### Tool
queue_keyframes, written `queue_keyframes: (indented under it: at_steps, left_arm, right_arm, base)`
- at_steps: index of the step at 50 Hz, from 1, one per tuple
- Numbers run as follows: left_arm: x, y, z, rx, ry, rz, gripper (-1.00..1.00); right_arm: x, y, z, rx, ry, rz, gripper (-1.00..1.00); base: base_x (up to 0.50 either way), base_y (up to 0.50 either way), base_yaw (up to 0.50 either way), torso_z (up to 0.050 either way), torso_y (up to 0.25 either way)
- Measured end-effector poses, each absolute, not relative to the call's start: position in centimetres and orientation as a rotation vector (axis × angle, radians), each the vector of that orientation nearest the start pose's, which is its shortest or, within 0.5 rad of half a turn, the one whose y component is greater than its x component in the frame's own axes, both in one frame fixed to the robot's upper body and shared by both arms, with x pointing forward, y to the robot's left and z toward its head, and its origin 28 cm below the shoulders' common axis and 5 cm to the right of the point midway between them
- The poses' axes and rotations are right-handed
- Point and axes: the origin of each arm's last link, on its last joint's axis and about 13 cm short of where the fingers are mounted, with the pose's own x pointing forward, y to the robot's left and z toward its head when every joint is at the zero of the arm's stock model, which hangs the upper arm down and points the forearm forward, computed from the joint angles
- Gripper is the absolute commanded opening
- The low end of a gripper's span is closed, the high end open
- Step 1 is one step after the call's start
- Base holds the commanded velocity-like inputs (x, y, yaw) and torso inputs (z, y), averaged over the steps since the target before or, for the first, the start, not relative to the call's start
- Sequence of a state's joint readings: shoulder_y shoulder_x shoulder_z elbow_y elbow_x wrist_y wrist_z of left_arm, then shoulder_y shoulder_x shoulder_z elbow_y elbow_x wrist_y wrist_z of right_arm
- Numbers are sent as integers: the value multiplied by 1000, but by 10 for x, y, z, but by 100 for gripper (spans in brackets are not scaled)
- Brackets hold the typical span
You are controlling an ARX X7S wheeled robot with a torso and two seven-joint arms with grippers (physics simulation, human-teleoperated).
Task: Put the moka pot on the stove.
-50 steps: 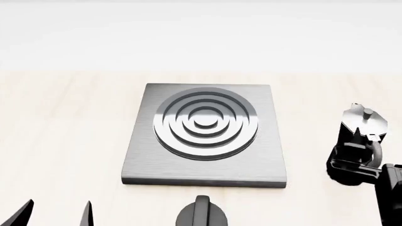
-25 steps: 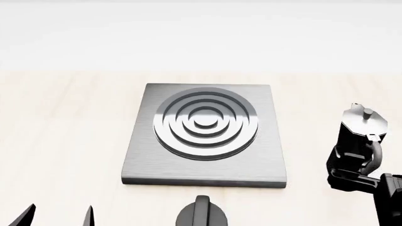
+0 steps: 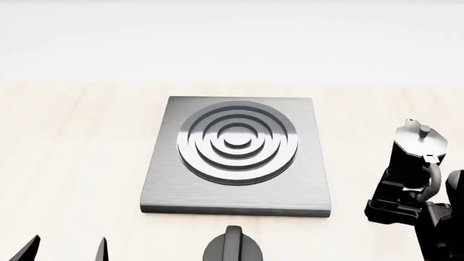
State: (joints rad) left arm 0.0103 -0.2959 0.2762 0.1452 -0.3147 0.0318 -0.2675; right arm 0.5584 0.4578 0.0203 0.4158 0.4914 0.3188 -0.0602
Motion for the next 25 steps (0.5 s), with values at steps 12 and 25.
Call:
queue_keyframes:
  at_steps: [12, 25]
  left_arm:
    - [202, 212, 37, -55, -71, -38, 100]
    - [202, 212, 37, -54, -74, -36, 100]
  right_arm:
    - [314, -245, 85, 127, 124, -128, 100]
    - [321, -252, 79, 134, 133, -135, 100]
  base:
    - [0, 0, 0, 0, 0]
    - [0, 0, 0, 0, 0]
